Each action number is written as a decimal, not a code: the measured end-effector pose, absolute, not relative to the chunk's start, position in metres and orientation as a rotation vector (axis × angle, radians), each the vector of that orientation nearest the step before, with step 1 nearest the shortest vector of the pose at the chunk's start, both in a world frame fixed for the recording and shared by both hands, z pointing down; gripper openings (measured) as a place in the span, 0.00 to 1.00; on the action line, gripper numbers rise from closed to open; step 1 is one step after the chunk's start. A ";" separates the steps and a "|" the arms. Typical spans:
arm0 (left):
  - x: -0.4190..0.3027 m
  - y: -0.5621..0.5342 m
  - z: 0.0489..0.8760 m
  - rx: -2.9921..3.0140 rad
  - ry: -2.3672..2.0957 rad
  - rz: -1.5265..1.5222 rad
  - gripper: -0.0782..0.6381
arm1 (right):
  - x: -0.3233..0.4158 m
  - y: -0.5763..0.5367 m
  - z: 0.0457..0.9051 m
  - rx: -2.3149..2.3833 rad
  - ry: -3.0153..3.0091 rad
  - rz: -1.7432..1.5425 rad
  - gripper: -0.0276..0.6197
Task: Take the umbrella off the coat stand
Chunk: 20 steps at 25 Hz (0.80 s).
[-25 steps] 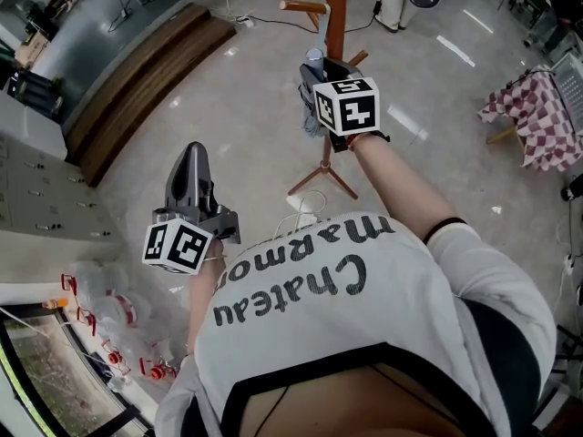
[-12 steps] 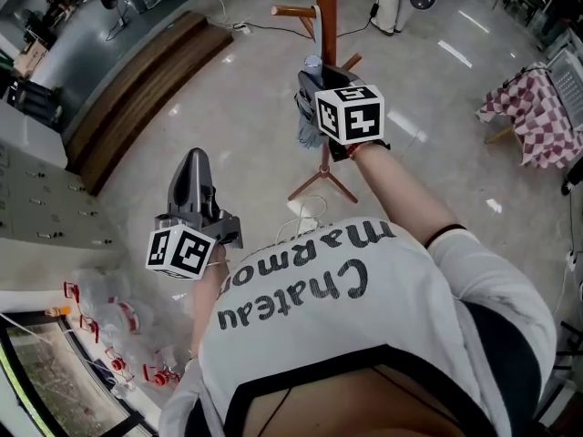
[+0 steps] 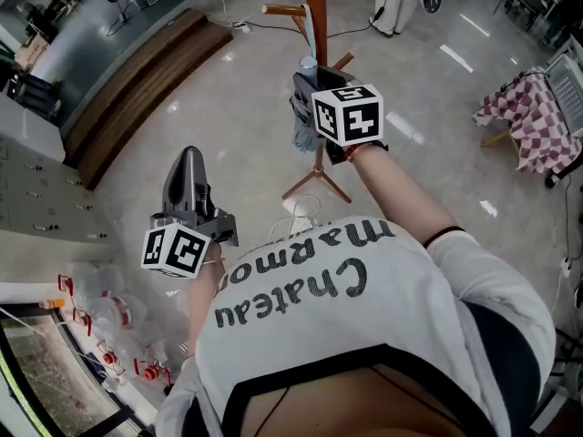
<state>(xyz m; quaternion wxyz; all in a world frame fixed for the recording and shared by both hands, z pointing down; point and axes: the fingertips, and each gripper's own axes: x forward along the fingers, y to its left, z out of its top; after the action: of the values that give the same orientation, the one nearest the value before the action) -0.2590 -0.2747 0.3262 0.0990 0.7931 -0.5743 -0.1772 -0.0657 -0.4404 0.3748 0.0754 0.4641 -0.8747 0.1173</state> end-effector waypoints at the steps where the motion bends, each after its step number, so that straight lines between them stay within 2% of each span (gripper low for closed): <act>1: -0.257 -0.276 0.325 2.341 -1.709 -0.530 0.14 | -0.064 -0.440 0.373 1.373 -2.628 0.353 0.29; 20: -0.244 -0.259 0.302 2.214 -1.935 -0.575 0.14 | -0.073 -0.427 0.349 1.094 -2.737 0.386 0.29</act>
<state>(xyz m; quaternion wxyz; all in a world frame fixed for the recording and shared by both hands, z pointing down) -0.2442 -0.2591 0.3017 0.0727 0.7371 -0.6440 -0.1913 -0.0730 -0.4274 0.3491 0.0845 0.3668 -0.9174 0.1293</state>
